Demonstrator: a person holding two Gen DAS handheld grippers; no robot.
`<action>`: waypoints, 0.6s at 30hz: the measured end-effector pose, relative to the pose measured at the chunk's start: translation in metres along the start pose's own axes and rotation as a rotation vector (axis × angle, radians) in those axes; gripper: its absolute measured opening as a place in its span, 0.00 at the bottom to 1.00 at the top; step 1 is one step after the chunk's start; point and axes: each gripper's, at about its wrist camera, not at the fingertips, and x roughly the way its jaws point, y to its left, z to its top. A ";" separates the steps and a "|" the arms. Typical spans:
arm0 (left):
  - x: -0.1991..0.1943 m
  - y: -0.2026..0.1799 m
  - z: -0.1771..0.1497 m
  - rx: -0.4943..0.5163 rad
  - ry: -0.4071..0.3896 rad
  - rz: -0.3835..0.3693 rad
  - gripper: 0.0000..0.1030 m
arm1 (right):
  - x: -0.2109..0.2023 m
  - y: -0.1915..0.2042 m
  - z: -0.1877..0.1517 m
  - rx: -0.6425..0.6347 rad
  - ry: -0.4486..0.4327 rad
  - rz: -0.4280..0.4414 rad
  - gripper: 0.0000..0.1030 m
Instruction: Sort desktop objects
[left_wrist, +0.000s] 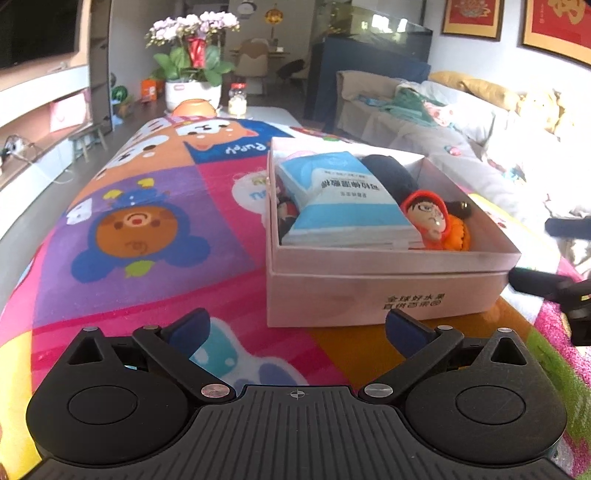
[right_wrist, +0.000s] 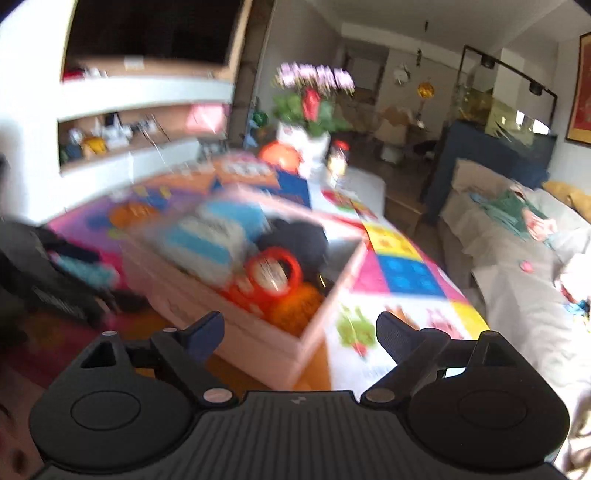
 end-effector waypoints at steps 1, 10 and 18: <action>0.000 -0.002 -0.001 0.002 0.006 0.009 1.00 | 0.009 0.000 -0.002 0.001 0.021 -0.016 0.87; -0.008 -0.013 -0.017 0.011 0.075 0.089 1.00 | 0.053 0.012 -0.001 0.044 0.005 -0.022 0.91; -0.002 -0.029 -0.033 0.001 0.018 0.164 1.00 | 0.033 0.006 -0.035 0.175 0.139 0.011 1.00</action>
